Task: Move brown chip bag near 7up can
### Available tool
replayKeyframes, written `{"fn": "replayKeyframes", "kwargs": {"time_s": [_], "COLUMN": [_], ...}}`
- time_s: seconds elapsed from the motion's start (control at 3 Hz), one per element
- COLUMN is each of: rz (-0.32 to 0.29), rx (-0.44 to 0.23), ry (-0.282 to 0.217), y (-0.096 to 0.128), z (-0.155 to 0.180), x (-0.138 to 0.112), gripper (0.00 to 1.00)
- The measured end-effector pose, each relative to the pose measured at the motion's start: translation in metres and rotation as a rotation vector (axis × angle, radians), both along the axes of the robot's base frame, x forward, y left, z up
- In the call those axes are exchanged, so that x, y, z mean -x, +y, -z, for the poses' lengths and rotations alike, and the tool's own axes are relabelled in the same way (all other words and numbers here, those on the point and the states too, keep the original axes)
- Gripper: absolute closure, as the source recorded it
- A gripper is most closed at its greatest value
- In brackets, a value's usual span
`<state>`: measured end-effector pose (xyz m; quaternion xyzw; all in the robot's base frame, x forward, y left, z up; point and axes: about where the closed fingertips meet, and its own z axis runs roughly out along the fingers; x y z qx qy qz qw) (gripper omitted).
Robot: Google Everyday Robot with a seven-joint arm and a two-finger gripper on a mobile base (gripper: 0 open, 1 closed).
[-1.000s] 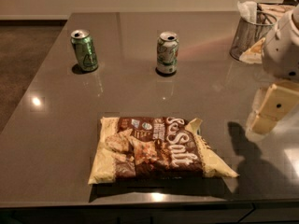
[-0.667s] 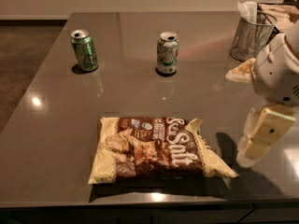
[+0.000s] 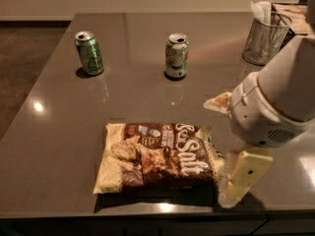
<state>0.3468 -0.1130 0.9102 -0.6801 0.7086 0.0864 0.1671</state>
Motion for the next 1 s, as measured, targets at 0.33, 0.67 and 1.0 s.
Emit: {"fn": "replayKeyframes", "kwargs": {"time_s": [0.33,0.67,1.0], "rz": [-0.023,-0.03,-0.04], "rx": [-0.022,0.005,0.059], "ry": [0.001,-0.008,-0.008], "y": [0.028,0.043,0.044], "z": [0.018,0.038,0.051], "x": [-0.008,-0.019,-0.024], "gripper": [0.0,0.0,0.18]}}
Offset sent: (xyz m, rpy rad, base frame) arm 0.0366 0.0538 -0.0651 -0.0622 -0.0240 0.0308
